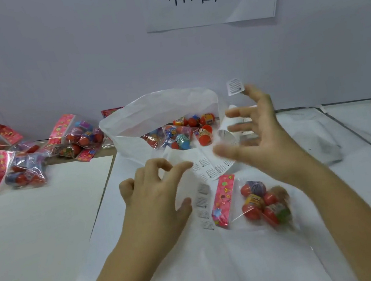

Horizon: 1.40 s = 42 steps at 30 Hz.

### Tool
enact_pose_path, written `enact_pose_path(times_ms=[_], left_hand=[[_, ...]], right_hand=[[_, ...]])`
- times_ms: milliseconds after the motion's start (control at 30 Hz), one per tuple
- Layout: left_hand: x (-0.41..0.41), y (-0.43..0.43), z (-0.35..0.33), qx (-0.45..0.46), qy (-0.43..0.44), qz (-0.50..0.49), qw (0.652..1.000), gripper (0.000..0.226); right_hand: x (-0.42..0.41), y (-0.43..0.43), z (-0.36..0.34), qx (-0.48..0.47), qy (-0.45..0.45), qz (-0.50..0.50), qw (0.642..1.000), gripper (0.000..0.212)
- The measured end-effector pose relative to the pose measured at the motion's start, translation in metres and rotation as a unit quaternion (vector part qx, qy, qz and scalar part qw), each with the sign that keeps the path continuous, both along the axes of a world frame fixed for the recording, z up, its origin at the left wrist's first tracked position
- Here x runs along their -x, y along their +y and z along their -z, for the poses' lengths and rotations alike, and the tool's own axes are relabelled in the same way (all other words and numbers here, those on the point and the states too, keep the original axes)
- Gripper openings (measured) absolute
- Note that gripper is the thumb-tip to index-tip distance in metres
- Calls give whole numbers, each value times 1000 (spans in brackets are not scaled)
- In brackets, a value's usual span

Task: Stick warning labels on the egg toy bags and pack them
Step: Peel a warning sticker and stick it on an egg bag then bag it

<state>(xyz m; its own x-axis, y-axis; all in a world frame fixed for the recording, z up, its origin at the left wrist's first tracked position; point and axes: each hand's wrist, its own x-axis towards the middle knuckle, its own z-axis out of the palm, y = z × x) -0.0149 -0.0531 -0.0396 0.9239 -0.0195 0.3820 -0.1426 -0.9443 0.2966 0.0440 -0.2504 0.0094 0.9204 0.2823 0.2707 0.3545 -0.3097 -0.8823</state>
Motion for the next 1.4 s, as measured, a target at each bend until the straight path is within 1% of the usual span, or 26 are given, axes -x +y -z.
enact_pose_path(times_ms=[33, 67, 133, 167, 233, 333, 433, 500, 533, 567, 600, 667, 767, 800, 833, 867, 900, 967, 1033, 1100, 1133, 1167, 1267, 1300, 1367, 1400], left_hand=[[-2, 2, 2, -38, 10, -16, 999, 59], [-3, 3, 4, -60, 19, -27, 998, 56], [-5, 7, 6, -60, 17, -33, 997, 54], [-5, 8, 7, -56, 10, -33, 998, 53], [-6, 9, 6, -67, 7, -40, 997, 52], [-6, 9, 6, -61, 24, -45, 997, 51], [-5, 9, 5, -43, 11, -34, 998, 44], [-2, 5, 2, 22, -24, -10, 999, 30], [0, 2, -1, 90, -35, 7, 995, 22], [2, 0, -3, 180, -44, 24, 982, 20], [3, -1, -6, 285, -51, 39, 956, 23], [3, 1, -12, 445, -65, 65, 891, 36], [2, 5, -19, 562, -6, 132, 816, 66], [4, 4, -20, 577, 16, 166, 799, 70], [5, 3, -20, 577, 21, 201, 791, 65], [6, 1, -21, 566, 13, 228, 792, 55], [6, 0, -20, 541, -2, 236, 807, 48], [5, -3, -18, 514, -30, 214, 830, 43], [4, -6, -16, 537, -41, 188, 821, 38], [4, -6, -18, 578, -71, 143, 800, 21], [3, -5, -20, 603, -89, 119, 784, 14], [2, -2, -21, 624, -103, 102, 767, 15], [-1, 8, -26, 666, -133, 71, 731, 31], [-1, 10, -27, 670, -145, 65, 725, 38], [2, 9, -30, 650, -183, 75, 734, 57], [3, 9, -31, 615, -207, 93, 755, 61]], right_hand=[[-1, -10, -2, 123, 42, -14, 991, 114], [-1, -17, -1, 235, 81, -35, 968, 129], [0, -24, 5, 397, 141, -74, 904, 147], [0, -23, 10, 431, 155, -78, 886, 151], [-1, -20, 18, 448, 151, -70, 879, 153], [-3, -23, 13, 385, 133, -67, 911, 141], [-1, -31, -4, 178, 87, -52, 979, 133], [2, -26, -11, 76, 2, -28, 997, 131], [5, -21, -12, 54, -29, -31, 998, 130], [9, -15, -11, 53, -51, -46, 996, 129], [12, -9, -8, 68, -63, -66, 994, 129], [19, 3, -2, 115, -70, -99, 986, 129], [24, 17, 4, 131, -102, -97, 981, 125], [26, 21, 5, 111, -110, -80, 984, 124], [27, 26, 7, 79, -111, -59, 989, 124], [28, 29, 10, 37, -109, -39, 993, 124], [28, 33, 12, -3, -105, -22, 994, 126], [29, 38, 19, -52, -98, -5, 994, 130], [32, 42, 22, -59, -97, -14, 993, 133], [35, 43, 20, -63, -80, -43, 994, 134], [35, 43, 18, -72, -78, -48, 993, 128], [34, 43, 17, -91, -82, -44, 991, 112], [31, 41, 10, -181, -93, -24, 979, 34], [30, 40, 8, -200, -83, -21, 976, 18], [30, 40, 6, -213, -50, -26, 975, 12], [31, 39, 7, -209, -37, -27, 977, 9]])
